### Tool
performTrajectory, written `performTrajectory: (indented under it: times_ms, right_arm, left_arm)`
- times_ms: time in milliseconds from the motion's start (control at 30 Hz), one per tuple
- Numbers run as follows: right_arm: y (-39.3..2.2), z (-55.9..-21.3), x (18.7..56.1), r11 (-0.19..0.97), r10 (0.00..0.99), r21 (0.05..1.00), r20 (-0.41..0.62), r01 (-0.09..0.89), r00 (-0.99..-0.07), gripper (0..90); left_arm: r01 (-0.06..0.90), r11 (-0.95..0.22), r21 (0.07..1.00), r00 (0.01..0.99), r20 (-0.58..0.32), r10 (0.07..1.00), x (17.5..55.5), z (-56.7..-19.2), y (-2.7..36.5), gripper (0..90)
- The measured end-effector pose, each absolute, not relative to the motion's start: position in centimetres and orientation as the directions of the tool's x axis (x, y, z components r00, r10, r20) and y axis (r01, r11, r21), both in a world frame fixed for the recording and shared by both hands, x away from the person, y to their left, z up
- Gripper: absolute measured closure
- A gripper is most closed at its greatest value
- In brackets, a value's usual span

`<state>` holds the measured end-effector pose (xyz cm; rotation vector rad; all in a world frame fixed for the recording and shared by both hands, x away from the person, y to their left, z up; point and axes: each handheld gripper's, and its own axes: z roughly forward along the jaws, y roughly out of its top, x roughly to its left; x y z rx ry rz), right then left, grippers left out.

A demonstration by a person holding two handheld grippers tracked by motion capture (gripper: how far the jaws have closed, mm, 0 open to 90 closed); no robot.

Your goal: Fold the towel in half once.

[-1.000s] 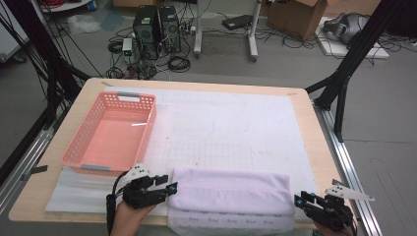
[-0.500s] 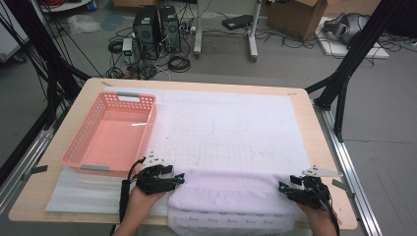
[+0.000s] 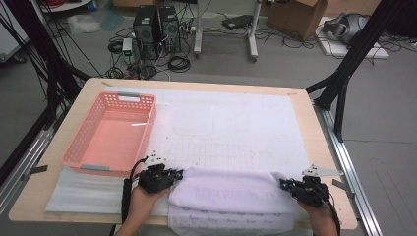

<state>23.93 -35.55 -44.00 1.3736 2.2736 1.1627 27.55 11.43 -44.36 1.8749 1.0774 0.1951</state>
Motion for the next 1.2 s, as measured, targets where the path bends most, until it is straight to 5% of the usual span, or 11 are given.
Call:
performTrajectory:
  times_ms: [733, 1100, 1167, 1200]
  right_arm:
    - [-36.0, -40.3, 35.1, 0.216, 0.869, 0.777, 0.123, 0.591, -0.479, 86.2]
    - [-36.0, -41.3, 38.6, 0.167, 0.89, 0.781, 0.144, 0.602, -0.434, 86.1]
    - [-35.7, -41.7, 38.7, 0.161, 0.895, 0.772, 0.148, 0.615, -0.421, 82.3]
    - [-35.5, -41.8, 38.8, 0.148, 0.902, 0.769, 0.152, 0.622, -0.403, 74.8]
  left_arm:
    - [0.575, -0.072, 0.815, 0.499, -0.279, 0.821, 39.0, -41.0, 10.9, 84.8]
    - [0.59, -0.094, 0.802, 0.473, -0.249, 0.845, 40.8, -42.1, 10.6, 84.8]
    - [0.609, -0.1, 0.787, 0.466, -0.252, 0.848, 40.9, -42.5, 10.5, 81.1]
    - [0.617, -0.098, 0.781, 0.456, -0.254, 0.853, 40.9, -42.6, 10.5, 71.9]
